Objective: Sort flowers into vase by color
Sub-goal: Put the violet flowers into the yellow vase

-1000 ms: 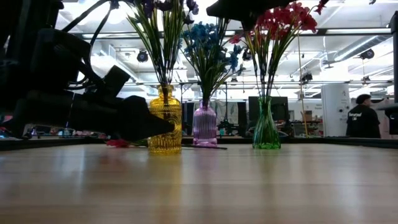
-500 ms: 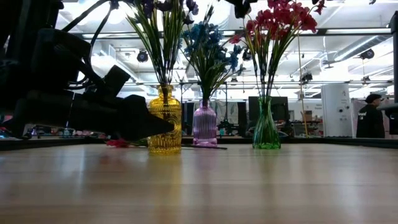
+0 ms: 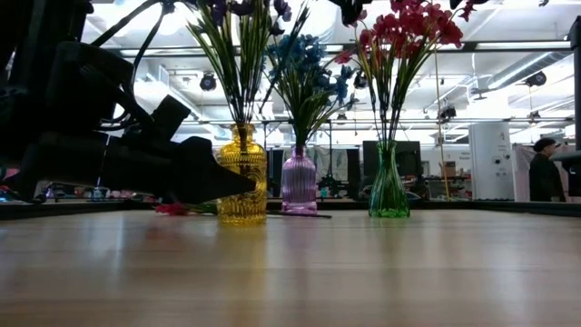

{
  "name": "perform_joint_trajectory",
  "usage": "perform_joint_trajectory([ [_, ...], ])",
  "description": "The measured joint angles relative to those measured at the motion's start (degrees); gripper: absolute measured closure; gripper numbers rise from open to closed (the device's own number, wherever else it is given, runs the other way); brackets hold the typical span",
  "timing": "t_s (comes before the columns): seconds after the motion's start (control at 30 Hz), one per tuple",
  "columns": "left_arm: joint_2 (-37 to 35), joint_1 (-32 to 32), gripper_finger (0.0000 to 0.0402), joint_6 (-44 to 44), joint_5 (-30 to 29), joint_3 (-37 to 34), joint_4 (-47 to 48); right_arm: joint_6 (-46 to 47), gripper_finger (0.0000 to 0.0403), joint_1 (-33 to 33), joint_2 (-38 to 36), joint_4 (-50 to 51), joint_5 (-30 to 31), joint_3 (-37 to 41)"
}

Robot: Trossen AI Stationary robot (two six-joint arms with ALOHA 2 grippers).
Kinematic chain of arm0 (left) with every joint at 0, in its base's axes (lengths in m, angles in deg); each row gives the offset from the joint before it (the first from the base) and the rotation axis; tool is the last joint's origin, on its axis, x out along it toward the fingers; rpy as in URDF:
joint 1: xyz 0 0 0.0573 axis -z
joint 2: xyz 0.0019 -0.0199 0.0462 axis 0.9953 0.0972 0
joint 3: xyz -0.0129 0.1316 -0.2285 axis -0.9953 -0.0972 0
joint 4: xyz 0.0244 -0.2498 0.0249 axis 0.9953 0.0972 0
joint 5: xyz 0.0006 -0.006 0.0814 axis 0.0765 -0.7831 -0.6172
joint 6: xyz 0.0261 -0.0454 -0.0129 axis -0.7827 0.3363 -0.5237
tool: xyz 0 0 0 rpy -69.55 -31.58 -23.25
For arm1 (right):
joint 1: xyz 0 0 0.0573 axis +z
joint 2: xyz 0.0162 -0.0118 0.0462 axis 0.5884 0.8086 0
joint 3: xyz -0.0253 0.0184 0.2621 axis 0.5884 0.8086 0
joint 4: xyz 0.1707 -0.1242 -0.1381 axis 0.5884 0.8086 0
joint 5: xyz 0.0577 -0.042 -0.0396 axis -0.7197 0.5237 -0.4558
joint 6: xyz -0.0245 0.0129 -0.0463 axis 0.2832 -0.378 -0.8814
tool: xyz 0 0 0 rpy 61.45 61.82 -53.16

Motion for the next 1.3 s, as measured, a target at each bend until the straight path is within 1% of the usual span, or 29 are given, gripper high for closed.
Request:
perform_joint_trajectory([
  [0.1,0.00,-0.07,0.0125,0.14,0.00,0.00,0.02,0.46,0.0392,0.00,0.19,-0.88,-1.59,0.00],
  [0.37,-0.02,-0.13,0.0125,0.15,0.68,0.00,0.00,-0.75,0.0392,-0.33,3.26,-4.01,-1.38,0.02],
  [0.57,-0.04,-0.13,0.0125,0.17,1.11,-0.02,0.00,-1.46,0.0392,-0.37,4.77,-3.07,-1.38,-2.15],
  [0.73,-0.04,-0.23,0.0125,0.15,1.61,-0.07,-0.02,-1.45,0.0392,-0.66,6.92,3.32,-1.36,-6.10],
  [0.97,-0.04,-0.37,0.0125,0.14,2.59,-0.11,-0.07,-1.25,0.0392,-0.65,12.10,13.44,-1.37,-13.84],
  [1.1,-0.04,-0.42,0.0125,0.15,2.72,-0.13,-0.07,-1.35,0.0392,-0.63,14.80,15.75,-1.51,-17.00],
  [1.3,-0.05,-0.44,0.0125,0.15,2.97,-0.31,-0.10,-1.78,0.0392,-0.63,16.60,15.55,-1.89,-17.81],
])
